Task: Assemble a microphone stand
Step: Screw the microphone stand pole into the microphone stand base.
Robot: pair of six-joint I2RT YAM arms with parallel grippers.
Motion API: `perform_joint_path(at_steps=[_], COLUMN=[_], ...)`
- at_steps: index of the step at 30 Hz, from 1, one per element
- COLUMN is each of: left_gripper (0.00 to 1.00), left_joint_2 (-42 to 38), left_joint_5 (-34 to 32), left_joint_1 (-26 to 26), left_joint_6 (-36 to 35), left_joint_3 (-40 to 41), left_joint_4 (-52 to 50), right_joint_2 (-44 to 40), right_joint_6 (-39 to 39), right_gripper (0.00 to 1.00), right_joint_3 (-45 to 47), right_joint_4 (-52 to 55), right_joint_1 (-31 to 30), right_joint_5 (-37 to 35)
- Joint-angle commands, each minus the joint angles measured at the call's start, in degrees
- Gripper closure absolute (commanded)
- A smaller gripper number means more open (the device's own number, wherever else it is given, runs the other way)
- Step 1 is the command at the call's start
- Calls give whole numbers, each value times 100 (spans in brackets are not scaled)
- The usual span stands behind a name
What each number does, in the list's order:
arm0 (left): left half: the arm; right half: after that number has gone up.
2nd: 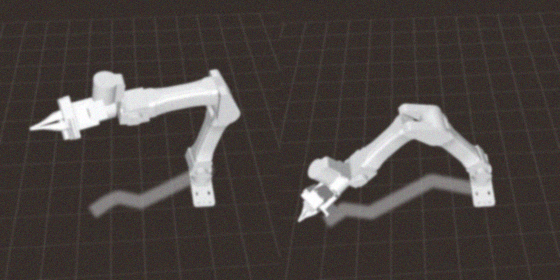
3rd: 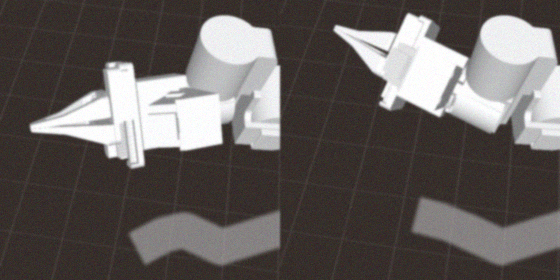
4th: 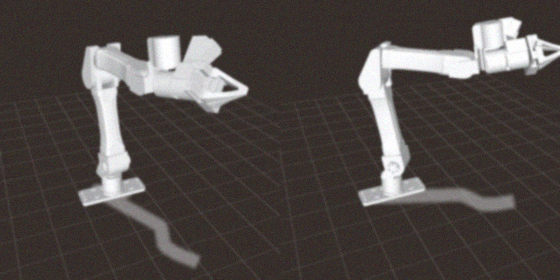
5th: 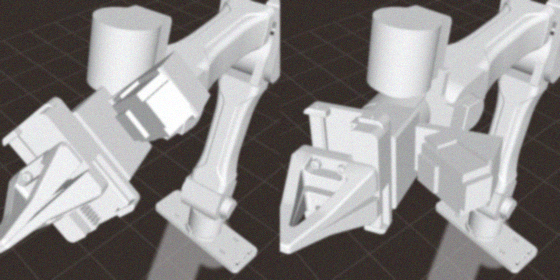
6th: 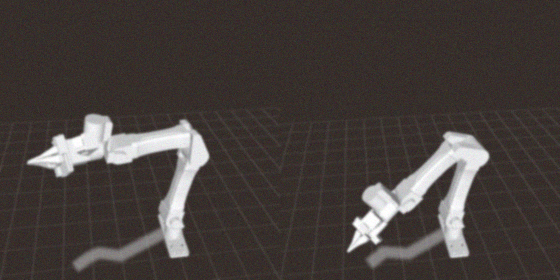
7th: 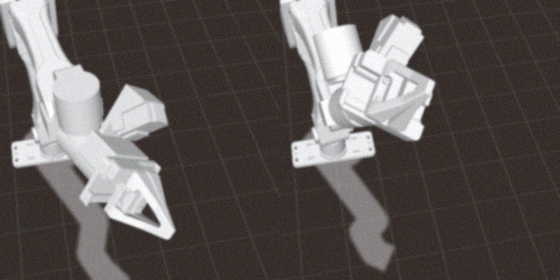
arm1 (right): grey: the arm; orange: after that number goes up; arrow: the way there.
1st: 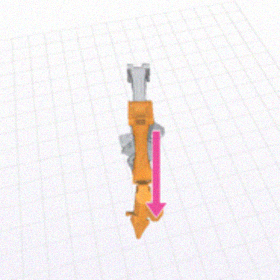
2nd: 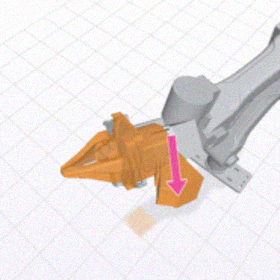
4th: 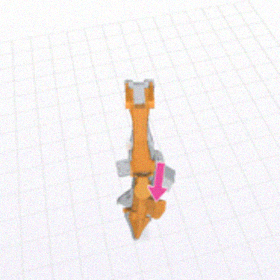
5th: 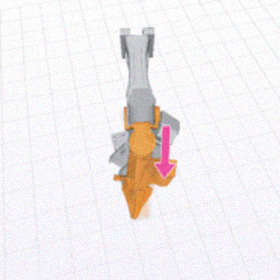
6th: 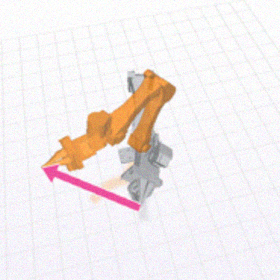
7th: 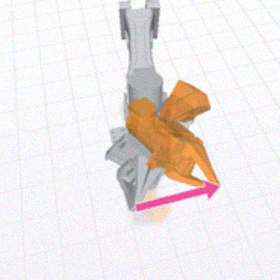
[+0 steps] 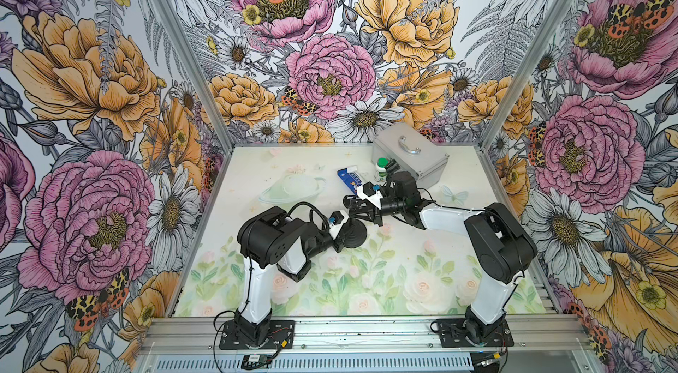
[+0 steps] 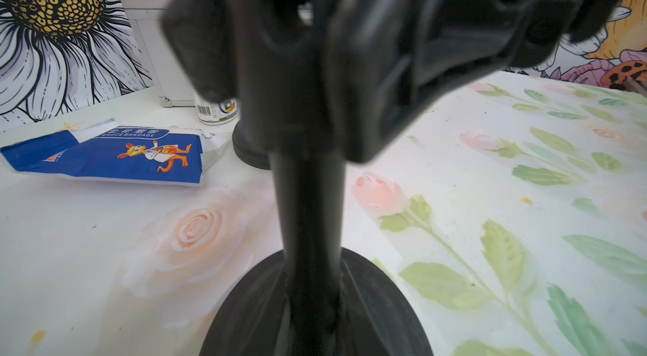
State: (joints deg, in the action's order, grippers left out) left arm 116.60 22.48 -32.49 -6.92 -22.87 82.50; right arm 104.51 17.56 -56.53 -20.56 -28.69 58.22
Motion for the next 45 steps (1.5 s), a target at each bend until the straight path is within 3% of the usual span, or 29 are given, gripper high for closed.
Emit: perform_joint_path(at_steps=[1, 3, 5, 9, 10, 12, 16, 18, 21, 24, 25, 26, 34, 37, 41, 44, 45], left_gripper=[79, 79, 79, 79, 79, 80, 79, 79, 80, 80, 80, 79, 80, 80, 80, 80, 80], left_joint_2=[100, 104, 109, 108, 109, 100, 83, 78, 83, 91, 92, 91, 94, 109, 118, 118, 121], left_joint_5=[108, 109, 113, 122, 120, 125, 110, 112, 114, 116, 118, 122, 125, 136, 127, 130, 133], left_joint_1=[24, 26, 24, 28, 25, 24, 32, 32, 32, 39, 40, 41, 41, 48, 48, 50, 50], left_joint_6=[-12, -11, -6, 4, -3, 2, 25, 24, 26, 29, 24, 29, 27, 30, 28, 29, 31], left_joint_3=[0, -2, -9, -7, -3, 2, 3, 13, 10, 9, 10, 9, 3, 2, -2, -2, 2], left_joint_4=[-159, -157, -157, -161, -163, -163, -158, -163, -164, -157, -156, -162, -157, -162, -163, -162, -158], right_joint_2=[-95, -189, -293, -214, -58, 221, 262, 115, -235, -685, -801, -860, -559, -307, -94, 24, 26], right_joint_6=[-522, -1224, -1879, -2181, -2195, -2225, -2124, -1763, -1247, -1326, -1264, -1201, -1225, -1123, -253, -154, -149], right_gripper=[100, 100, 100, 100, 100, 100, 100, 78, 60, 54, 56, 58, 55, 57, 66, 78, 87], right_joint_3=[262, 706, 1388, 2113, 2200, 2254, 2239, 2319, 2508, 2526, 2433, 2358, 1580, 1015, 205, 81, 84], right_joint_4=[-369, -1301, -2426, -3546, -3909, -4304, -4161, -4150, -4080, -3538, -3215, -3035, -2430, -1895, -216, -32, -45], right_joint_1=[-170, -340, -772, -2181, -2520, -2862, -2970, -2896, -2584, -1844, -1463, -1207, -348, -257, -262, -243, -249], right_joint_5=[-1087, -2518, -4692, -8872, -9625, -10109, -9425, -8694, -7058, -4548, -3304, -2611, -1350, -443, 292, 82, -129])
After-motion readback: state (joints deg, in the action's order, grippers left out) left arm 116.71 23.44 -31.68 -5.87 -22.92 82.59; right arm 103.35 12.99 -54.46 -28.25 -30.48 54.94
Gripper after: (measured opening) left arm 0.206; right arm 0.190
